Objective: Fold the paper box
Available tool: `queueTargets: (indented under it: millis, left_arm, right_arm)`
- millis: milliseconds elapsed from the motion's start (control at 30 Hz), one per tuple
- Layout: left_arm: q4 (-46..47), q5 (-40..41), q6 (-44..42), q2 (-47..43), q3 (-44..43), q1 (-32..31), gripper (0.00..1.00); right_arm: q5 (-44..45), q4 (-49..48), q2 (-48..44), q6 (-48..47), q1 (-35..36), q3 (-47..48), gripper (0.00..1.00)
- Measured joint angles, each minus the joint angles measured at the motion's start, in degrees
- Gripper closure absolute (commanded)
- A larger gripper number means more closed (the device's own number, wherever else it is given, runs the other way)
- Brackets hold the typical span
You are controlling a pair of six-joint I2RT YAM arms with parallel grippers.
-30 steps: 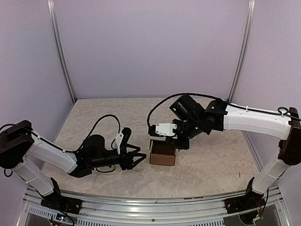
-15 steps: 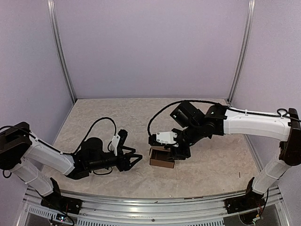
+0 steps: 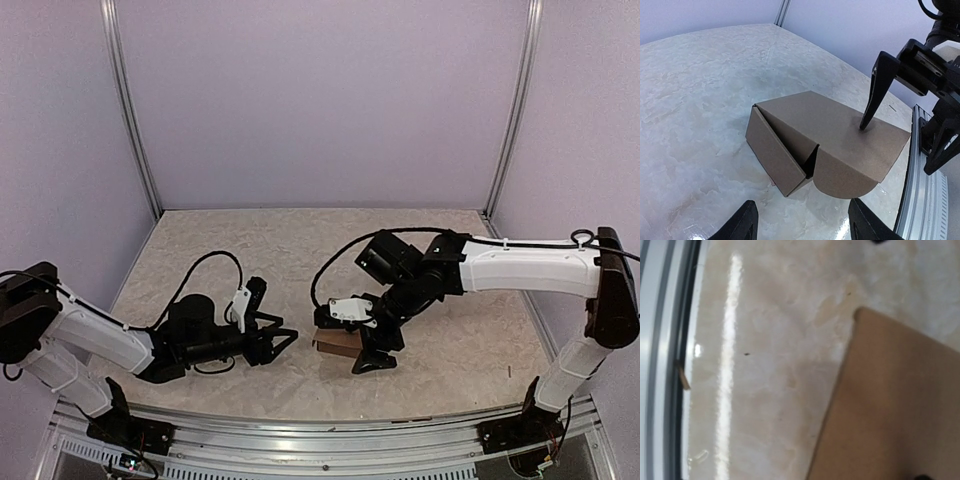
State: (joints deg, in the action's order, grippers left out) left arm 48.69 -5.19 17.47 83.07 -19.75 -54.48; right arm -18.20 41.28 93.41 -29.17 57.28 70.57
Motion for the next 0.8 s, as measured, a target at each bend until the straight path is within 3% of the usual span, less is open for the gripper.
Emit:
queueTargets:
  millis: [333, 800]
  left_arm:
    - [-1.0, 1.9, 0.0, 1.0, -1.6, 0.0, 0.39]
    - [-9.5, -1.6, 0.1, 20.0, -24.3, 0.0, 0.41]
  right_arm:
    - [-0.6, -3.0, 2.5, 0.1, 0.0, -4.6, 0.00]
    - [-0.1, -4.7, 1.3, 0.1, -0.1, -5.5, 0.00]
